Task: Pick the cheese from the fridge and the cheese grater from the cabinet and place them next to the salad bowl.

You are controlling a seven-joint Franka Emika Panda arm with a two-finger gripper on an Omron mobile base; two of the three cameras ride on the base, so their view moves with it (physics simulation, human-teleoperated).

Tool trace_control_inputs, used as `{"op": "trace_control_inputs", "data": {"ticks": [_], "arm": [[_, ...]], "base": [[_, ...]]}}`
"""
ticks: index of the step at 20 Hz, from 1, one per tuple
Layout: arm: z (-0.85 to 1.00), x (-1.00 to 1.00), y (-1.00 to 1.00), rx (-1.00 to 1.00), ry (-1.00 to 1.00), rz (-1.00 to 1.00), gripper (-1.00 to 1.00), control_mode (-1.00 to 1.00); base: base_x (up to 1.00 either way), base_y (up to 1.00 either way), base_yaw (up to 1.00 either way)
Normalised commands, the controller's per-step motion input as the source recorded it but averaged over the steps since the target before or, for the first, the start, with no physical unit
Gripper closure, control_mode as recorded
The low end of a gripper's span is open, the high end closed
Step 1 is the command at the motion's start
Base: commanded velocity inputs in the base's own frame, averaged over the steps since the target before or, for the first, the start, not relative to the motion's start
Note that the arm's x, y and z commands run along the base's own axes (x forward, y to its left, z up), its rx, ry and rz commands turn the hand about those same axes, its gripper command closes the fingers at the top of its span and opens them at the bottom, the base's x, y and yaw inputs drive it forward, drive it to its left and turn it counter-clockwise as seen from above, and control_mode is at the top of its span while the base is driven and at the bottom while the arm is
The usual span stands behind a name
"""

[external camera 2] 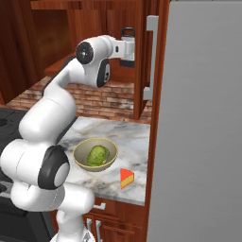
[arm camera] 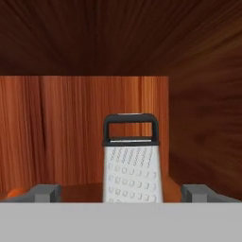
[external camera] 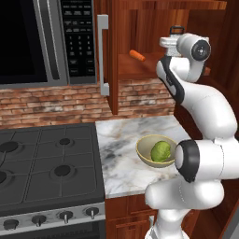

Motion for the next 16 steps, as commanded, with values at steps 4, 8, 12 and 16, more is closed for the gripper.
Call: {"op": "trace_control_inputs", "data": {"ticks": [4, 8, 12, 16], "arm": [[-0.07, 0.17, -0.20, 0.00, 0.00, 0.00, -1.00, -1.00], [-0.05, 0.17, -0.08, 0.00, 0.00, 0.00, -1.00, -1.00], [0.00, 0.20, 0.00, 0.00, 0.01, 0.00, -1.00, -1.00], [0.00, 0.18, 0.00, 0.00, 0.00, 0.00, -1.00, -1.00]], "base": [[0.00, 0.00, 0.00], [0.00, 0.00, 0.00], [0.00, 0.00, 0.00], [0.00, 0.00, 0.00]]}}
